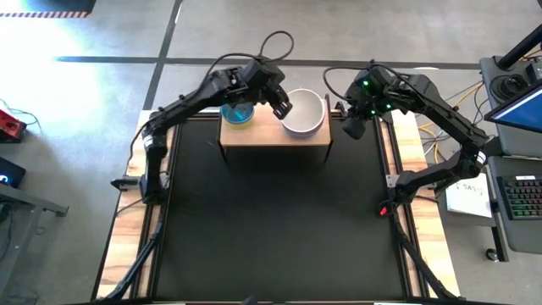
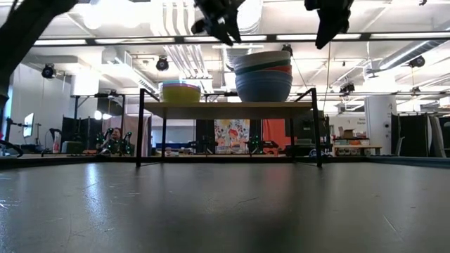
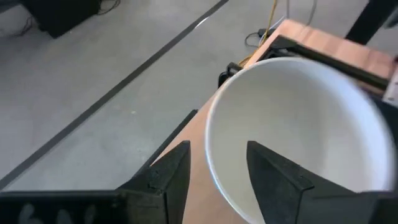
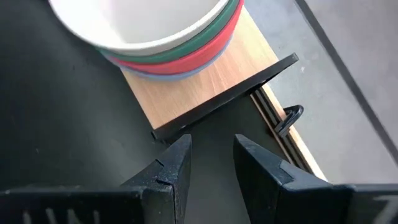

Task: Place and stack bowls onto a shelf
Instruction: Return to Home Position

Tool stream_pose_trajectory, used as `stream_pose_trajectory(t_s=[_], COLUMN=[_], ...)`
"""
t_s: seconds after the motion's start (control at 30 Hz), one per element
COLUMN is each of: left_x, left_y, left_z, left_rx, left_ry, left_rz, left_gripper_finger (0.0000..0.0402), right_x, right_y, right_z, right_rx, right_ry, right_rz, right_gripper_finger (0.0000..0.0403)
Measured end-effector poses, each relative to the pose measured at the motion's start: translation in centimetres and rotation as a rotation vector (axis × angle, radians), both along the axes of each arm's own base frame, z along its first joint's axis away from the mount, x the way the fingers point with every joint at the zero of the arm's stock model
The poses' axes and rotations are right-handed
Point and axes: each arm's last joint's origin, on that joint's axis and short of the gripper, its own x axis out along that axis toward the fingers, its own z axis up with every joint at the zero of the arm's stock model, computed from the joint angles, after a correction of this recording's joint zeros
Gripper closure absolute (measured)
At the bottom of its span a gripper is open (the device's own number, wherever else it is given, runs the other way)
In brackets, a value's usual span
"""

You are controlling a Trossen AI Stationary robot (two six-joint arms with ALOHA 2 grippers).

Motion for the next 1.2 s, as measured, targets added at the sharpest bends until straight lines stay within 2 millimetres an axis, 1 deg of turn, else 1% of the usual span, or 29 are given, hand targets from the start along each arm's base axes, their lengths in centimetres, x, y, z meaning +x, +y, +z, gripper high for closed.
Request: stream_pose_trajectory(t_s=[0.17, 0.3, 0.43, 0.53, 0.63, 0.73, 0.87, 0.93, 1.03, 1.1, 1.2], left_x=[-1.7, -2.8, -4.3, -6.4, -9.3, -12.5, -15.6, -17.0, -18.8, -19.5, -20.4], left_y=[-2.3, -4.6, -7.1, -9.0, -11.2, -13.7, -17.3, -18.9, -20.7, -21.7, -22.4], left_z=[2.1, 2.3, 2.0, 1.0, -0.1, -1.0, -3.1, -4.1, -6.0, -7.3, -8.9], left_rx=[0.023, 0.065, 0.097, 0.098, 0.084, 0.071, 0.089, 0.108, 0.136, 0.152, 0.194], left_ry=[-0.014, 0.05, 0.1, 0.129, 0.107, 0.021, -0.11, -0.185, -0.28, -0.326, -0.375], left_rz=[-0.021, 0.008, 0.039, 0.084, 0.14, 0.164, 0.107, 0.073, 0.041, 0.021, 0.026], left_gripper_finger=[0.026, 0.026, 0.026, 0.026, 0.026, 0.026, 0.026, 0.026, 0.026, 0.026, 0.026], right_x=[-1.2, -2.5, -4.1, -5.4, -6.5, -7.5, -10.1, -10.7, -11.3, -11.7, -12.1], right_y=[0.9, 2.0, 3.3, 4.2, 5.0, 5.8, 7.8, 8.2, 8.7, 8.9, 9.2], right_z=[0.1, -0.6, -2.0, -3.3, -4.6, -6.0, -7.4, -8.7, -10.5, -11.6, -13.0], right_rx=[-0.035, -0.023, -0.048, -0.079, -0.112, -0.131, -0.184, -0.194, -0.209, -0.207, -0.212], right_ry=[-0.05, -0.143, -0.229, -0.3, -0.389, -0.486, -0.654, -0.705, -0.794, -0.859, -0.946], right_rz=[0.025, 0.065, 0.081, 0.079, 0.074, 0.086, 0.12, 0.112, 0.093, 0.075, 0.061], right_gripper_finger=[0.0294, 0.0294, 0.0294, 0.0294, 0.0294, 0.0294, 0.0294, 0.0294, 0.0294, 0.0294, 0.0294])
